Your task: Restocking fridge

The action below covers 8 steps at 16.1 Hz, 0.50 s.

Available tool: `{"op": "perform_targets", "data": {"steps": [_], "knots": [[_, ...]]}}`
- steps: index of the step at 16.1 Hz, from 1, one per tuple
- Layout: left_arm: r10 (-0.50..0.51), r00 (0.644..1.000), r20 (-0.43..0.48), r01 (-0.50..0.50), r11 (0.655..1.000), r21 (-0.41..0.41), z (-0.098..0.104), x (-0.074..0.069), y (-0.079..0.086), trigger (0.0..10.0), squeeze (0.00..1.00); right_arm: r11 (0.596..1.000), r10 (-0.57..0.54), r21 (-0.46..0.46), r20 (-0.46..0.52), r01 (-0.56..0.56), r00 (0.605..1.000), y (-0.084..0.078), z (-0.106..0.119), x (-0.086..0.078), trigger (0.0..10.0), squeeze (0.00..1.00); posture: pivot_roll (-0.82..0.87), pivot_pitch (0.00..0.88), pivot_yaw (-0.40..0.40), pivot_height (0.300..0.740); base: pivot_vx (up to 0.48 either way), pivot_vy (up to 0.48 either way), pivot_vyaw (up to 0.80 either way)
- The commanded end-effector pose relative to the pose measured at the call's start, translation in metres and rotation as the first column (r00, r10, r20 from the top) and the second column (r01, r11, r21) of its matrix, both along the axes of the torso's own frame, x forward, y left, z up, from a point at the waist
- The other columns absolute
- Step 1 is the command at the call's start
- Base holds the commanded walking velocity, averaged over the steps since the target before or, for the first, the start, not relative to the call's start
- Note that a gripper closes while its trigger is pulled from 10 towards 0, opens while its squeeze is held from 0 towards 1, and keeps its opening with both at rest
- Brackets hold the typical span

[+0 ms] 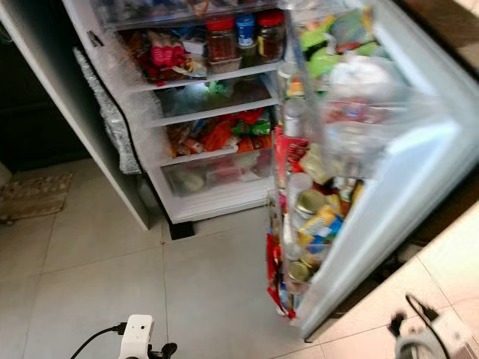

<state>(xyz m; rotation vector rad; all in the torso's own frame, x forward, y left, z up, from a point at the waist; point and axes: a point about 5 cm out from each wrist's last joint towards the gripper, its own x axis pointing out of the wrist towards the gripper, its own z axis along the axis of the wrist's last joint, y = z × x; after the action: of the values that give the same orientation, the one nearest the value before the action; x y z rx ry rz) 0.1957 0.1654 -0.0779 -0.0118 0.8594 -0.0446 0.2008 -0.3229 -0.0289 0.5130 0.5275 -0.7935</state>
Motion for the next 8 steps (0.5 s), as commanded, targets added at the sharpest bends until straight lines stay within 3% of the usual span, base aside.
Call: {"op": "perform_targets", "data": {"steps": [1,2,4,8], "knots": [[-0.006,0.999,-0.034,0.006,1.0,0.013,-0.004,-0.009,0.004,10.0,0.0,0.999,0.036,0.026,-0.004,-0.036,0.999,0.005,-0.003,0.001,10.0,0.0,-0.06,0.11,0.053,0.74,0.0,0.0,0.0],[-0.003,0.999,-0.033,0.004,1.0,0.014,-0.004,-0.009,0.005,10.0,0.0,0.993,0.115,0.027,-0.025,-0.114,0.993,0.012,-0.004,0.005,10.0,0.0,-0.06,0.11,0.053,0.74,0.0,0.0,0.0],[-0.001,1.0,-0.028,0.001,1.0,0.013,-0.004,-0.008,0.006,10.0,0.0,0.993,0.116,0.034,-0.014,-0.115,0.993,0.012,-0.003,0.007,10.0,0.0,-0.05,0.11,0.053,0.74,0.0,0.0,0.0],[-0.001,1.0,-0.02,0.001,1.0,0.01,-0.002,-0.005,0.008,10.0,0.0,0.953,0.282,0.115,0.006,-0.281,0.959,0.03,-0.005,0.018,10.0,0.0,-0.06,0.105,0.052,0.74,0.0,0.0,0.0]]}}
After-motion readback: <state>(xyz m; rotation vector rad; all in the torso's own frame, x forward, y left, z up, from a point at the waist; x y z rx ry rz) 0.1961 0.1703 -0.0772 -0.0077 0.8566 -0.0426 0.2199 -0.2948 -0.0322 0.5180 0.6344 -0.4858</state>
